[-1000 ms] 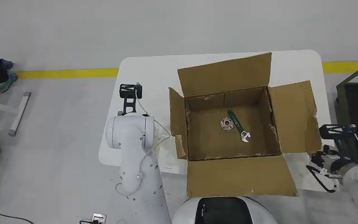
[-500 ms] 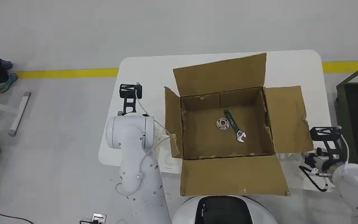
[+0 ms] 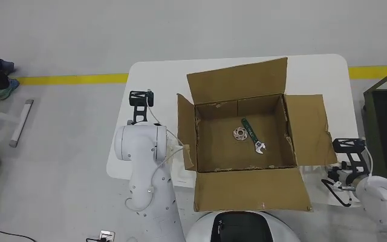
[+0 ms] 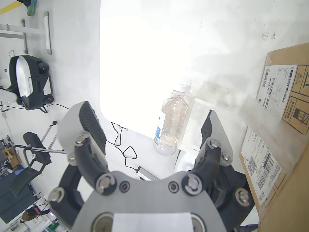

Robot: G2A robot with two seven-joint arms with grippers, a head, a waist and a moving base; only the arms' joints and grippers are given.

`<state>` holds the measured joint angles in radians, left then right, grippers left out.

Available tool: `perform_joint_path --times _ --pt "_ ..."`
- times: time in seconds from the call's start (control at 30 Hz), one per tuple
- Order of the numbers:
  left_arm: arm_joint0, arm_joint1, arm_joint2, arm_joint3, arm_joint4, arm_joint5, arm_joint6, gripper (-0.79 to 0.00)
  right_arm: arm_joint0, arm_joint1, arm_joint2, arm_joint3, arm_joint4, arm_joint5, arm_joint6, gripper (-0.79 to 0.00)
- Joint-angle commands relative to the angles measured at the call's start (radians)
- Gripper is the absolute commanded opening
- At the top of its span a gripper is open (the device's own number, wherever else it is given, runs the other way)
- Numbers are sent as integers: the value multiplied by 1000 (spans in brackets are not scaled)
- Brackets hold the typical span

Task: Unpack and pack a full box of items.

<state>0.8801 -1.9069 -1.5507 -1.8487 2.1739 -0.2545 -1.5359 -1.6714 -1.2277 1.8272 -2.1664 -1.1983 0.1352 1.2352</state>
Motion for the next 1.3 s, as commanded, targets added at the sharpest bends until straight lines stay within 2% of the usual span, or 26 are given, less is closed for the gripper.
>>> perform_joint_path --times 0.0,0.07,0.2,0.4,0.5,0.6,0.63,0.7,0.73,0.77,0.9,0.97,1.0,1.03,1.1,1.17,1.27 --pt "0 0 0 0 0 0 0 0 1 1 -3 6 -3 2 2 -517" --pt "0 0 0 0 0 0 0 0 1 1 -6 8 -5 4 2 -508" --pt "0 0 0 0 0 0 0 0 2 2 -9 6 -9 9 5 -425" --pt "0 0 0 0 0 0 0 0 4 3 -4 -7 -10 15 8 -406" --pt "0 0 0 0 0 0 0 0 0 4 25 -46 -10 38 4 -394" --pt "0 0 0 0 0 0 0 0 -26 5 118 -146 0 66 6 -382" --pt "0 0 0 0 0 0 0 0 -36 4 155 -178 12 74 9 -357" --pt "0 0 0 0 0 0 0 0 -22 6 230 -184 48 64 -21 -228" --pt "0 0 0 0 0 0 0 0 -7 8 266 -184 70 49 -37 -212" --pt "0 0 0 0 0 0 0 0 5 9 289 -184 91 42 -49 -394" --pt "0 0 0 0 0 0 0 0 120 24 404 -184 212 -46 -108 -437" --pt "0 0 0 0 0 0 0 0 203 38 422 -184 265 -104 -119 -514" --pt "0 0 0 0 0 0 0 0 242 45 416 -184 288 -131 -120 -588" --pt "0 0 0 0 0 0 0 0 282 53 405 -184 301 -156 -117 -665" --pt "0 0 0 0 0 0 0 0 348 66 370 -184 308 -187 -104 -680" --pt "0 0 0 0 0 0 0 0 434 80 287 -184 322 -198 -72 -699" --pt "0 0 0 0 0 0 0 0 516 92 164 -184 299 -178 -25 -776"
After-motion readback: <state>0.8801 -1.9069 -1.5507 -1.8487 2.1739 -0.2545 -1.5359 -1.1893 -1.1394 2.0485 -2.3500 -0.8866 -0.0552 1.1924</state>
